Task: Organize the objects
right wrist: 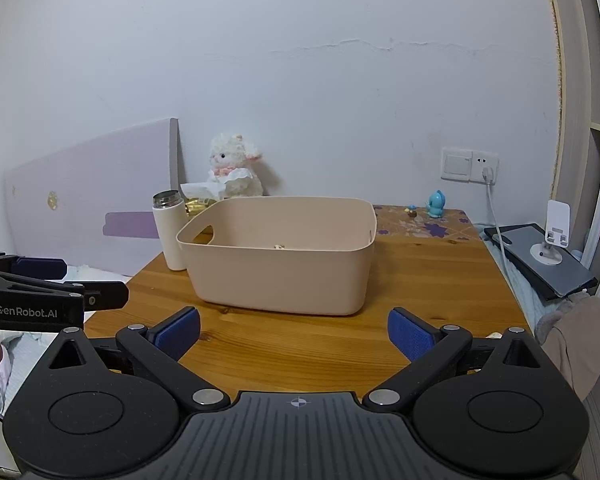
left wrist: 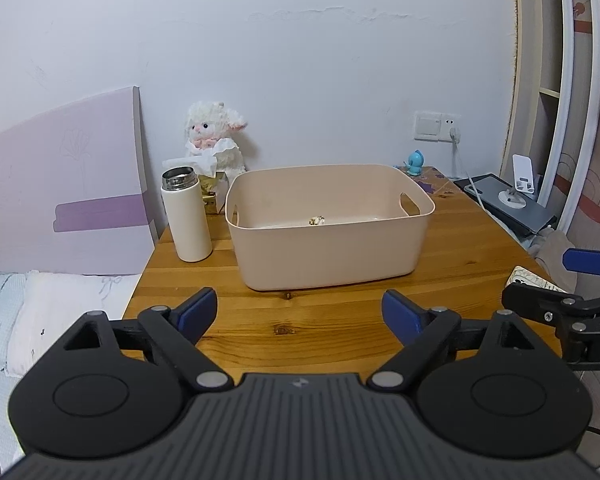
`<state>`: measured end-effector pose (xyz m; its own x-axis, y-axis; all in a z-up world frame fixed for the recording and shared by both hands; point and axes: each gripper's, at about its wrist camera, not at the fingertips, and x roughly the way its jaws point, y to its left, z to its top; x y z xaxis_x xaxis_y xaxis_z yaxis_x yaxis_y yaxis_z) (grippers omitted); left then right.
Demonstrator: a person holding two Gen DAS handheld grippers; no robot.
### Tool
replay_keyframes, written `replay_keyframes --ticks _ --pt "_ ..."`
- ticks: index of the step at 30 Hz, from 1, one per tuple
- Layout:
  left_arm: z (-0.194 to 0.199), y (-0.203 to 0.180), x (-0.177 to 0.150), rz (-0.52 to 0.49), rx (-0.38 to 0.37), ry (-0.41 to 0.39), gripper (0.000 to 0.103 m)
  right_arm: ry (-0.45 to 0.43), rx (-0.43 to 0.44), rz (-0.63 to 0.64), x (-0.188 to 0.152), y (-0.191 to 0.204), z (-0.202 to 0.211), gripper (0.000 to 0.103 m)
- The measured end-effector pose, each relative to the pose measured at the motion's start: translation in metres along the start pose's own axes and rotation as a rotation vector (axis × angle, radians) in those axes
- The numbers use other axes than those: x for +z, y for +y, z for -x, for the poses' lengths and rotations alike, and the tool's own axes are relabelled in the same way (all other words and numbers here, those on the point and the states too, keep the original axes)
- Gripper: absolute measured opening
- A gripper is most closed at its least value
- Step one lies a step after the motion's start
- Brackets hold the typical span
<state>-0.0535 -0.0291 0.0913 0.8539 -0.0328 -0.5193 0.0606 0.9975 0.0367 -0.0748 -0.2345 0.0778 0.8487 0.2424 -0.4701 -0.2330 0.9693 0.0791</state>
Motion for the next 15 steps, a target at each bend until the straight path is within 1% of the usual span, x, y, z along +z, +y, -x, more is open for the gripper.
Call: replay_keyframes --ticks 15 --pt "-0.0048 0.0013 -0.0012 0.009 -0.004 0.017 0.09 0.029 -0.006 0.002 -0.0009 -0.0037 -0.0066 0.103"
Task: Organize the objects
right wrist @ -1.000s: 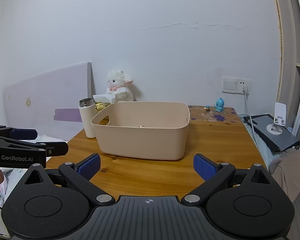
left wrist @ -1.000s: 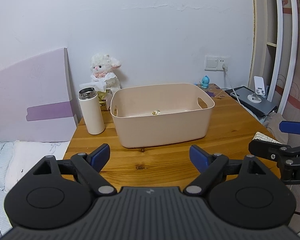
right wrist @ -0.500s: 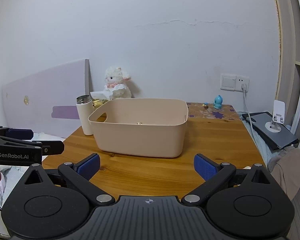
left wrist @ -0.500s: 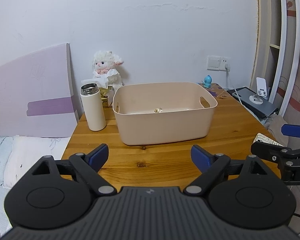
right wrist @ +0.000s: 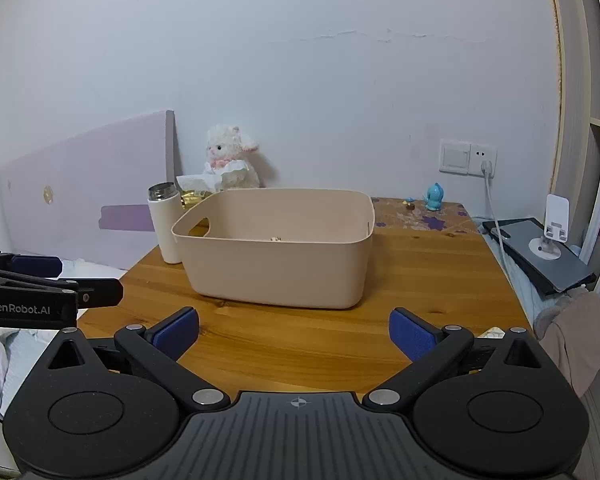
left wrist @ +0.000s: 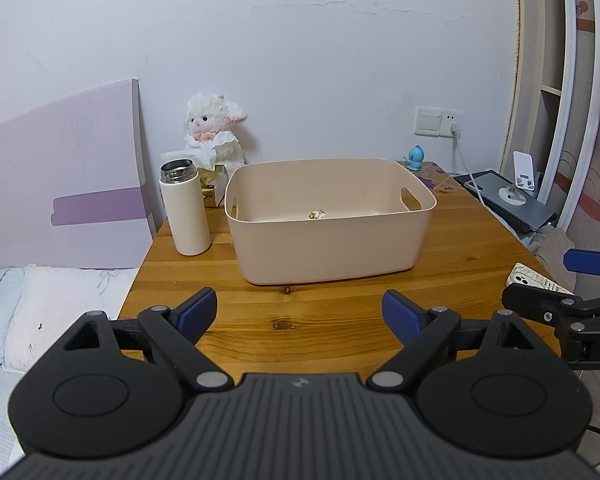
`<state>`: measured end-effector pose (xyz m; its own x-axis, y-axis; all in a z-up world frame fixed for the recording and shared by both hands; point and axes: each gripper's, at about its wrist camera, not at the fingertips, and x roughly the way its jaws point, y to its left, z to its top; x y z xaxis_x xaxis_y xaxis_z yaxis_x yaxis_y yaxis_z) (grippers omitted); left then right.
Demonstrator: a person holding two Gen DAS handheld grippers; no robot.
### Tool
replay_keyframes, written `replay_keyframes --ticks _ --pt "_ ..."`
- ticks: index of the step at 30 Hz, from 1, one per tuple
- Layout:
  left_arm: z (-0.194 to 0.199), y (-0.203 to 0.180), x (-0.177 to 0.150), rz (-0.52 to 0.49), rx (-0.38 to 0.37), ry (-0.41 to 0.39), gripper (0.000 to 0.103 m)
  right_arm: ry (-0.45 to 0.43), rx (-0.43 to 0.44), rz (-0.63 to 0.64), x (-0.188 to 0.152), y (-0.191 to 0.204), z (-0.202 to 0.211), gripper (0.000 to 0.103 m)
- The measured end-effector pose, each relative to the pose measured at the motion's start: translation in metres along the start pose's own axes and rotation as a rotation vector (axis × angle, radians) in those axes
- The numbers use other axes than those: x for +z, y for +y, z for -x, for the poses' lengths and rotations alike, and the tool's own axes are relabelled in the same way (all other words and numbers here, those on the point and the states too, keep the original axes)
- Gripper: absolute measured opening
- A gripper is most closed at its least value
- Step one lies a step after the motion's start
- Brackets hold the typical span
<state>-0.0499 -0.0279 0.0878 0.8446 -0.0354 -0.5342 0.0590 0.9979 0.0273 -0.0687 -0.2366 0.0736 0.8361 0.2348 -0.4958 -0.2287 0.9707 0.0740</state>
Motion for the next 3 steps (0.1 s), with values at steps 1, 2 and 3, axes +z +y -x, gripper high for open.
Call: replay_keyframes --ticks 1,2,3 --pt "-0.0005 0.0002 -0.0001 0.001 0.0 0.002 0.09 0.004 -0.001 0.0 -0.0003 0.0 -0.001 0.103" --pt "-0.0009 0.0002 -0.0001 0.001 -0.002 0.003 0.09 0.007 -0.002 0.0 -0.0004 -0.0002 -0.002 0.103" --pt "-0.0014 0.0002 -0.0001 0.0 -0.004 0.004 0.091 0.01 -0.002 0.0 -0.0005 -0.0008 -0.0031 0.103"
